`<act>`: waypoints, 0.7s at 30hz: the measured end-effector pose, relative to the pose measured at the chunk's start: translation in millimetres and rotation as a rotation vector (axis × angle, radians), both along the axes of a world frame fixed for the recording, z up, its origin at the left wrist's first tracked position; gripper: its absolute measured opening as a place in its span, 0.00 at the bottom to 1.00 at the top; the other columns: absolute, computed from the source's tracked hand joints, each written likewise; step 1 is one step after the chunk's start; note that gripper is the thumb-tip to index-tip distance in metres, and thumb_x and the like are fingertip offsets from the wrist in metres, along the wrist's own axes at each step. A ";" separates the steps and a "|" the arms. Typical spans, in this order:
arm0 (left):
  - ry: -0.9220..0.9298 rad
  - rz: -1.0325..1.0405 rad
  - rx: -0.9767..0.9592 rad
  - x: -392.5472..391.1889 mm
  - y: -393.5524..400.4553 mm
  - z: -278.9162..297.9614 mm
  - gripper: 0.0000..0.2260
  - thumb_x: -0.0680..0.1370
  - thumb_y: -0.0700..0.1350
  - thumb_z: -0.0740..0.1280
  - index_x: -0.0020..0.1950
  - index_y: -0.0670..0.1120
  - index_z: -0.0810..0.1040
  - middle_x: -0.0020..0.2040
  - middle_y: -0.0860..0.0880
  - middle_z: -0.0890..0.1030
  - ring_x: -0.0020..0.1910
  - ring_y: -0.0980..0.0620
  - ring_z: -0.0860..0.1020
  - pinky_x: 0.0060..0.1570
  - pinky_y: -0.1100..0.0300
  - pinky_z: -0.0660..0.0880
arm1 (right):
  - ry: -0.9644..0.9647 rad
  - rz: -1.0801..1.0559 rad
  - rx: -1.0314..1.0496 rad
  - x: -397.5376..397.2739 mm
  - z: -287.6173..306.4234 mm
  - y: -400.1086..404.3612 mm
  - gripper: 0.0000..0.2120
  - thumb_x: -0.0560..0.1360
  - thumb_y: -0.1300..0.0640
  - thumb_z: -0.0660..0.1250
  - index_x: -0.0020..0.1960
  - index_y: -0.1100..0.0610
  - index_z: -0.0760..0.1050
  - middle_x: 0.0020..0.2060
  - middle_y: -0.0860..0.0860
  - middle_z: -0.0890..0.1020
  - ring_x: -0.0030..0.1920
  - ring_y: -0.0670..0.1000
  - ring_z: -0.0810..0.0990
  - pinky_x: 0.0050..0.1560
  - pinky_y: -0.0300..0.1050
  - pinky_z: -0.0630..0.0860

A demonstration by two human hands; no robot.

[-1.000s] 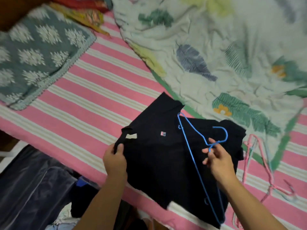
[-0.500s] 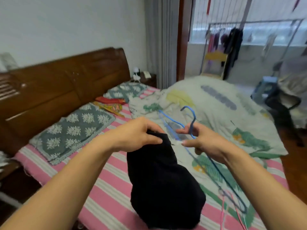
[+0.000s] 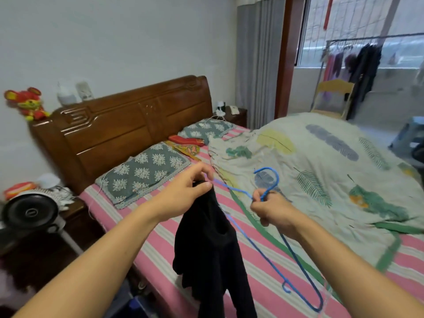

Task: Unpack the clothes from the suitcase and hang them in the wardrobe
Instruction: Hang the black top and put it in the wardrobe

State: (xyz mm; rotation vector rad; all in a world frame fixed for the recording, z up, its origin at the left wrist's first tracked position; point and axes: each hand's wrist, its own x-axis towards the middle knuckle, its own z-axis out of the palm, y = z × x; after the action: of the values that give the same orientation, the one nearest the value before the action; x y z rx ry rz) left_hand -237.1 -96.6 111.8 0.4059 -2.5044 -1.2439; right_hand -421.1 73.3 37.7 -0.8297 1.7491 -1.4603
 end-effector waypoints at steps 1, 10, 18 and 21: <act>-0.019 -0.026 0.010 6.7 -0.6 -2.1 0.08 0.82 0.37 0.64 0.49 0.50 0.75 0.44 0.51 0.76 0.41 0.57 0.72 0.44 0.63 0.68 | -0.011 -0.042 -0.016 -1.9 -0.9 2.5 0.18 0.72 0.73 0.63 0.34 0.52 0.65 0.30 0.53 0.67 0.29 0.49 0.64 0.27 0.40 0.64; -0.187 -0.300 -0.146 23.3 23.9 15.5 0.13 0.79 0.29 0.64 0.44 0.44 0.81 0.40 0.62 0.77 0.42 0.63 0.75 0.46 0.71 0.66 | -0.107 0.379 0.026 55.9 -20.4 -18.4 0.17 0.72 0.75 0.64 0.45 0.56 0.62 0.34 0.42 0.79 0.30 0.47 0.70 0.31 0.42 0.69; -0.107 -0.093 -0.222 52.5 -0.2 11.5 0.13 0.83 0.36 0.63 0.47 0.50 0.83 0.43 0.56 0.75 0.45 0.56 0.75 0.46 0.67 0.67 | 0.004 0.395 0.176 49.3 -49.2 1.5 0.18 0.74 0.69 0.67 0.39 0.54 0.61 0.49 0.51 0.86 0.47 0.46 0.82 0.36 0.43 0.74; -0.120 -0.202 -0.214 51.5 16.5 16.5 0.12 0.83 0.37 0.63 0.47 0.48 0.84 0.42 0.54 0.73 0.42 0.56 0.73 0.45 0.65 0.67 | -0.033 0.187 0.112 51.8 -65.2 -19.7 0.16 0.76 0.70 0.65 0.40 0.54 0.62 0.58 0.51 0.83 0.50 0.47 0.81 0.41 0.45 0.76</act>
State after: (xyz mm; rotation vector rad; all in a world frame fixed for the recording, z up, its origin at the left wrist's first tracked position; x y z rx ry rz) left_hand -185.6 -80.1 128.3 0.1837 -2.8041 -1.0305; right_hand -369.3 53.7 -27.4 -0.8798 1.6640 -1.2359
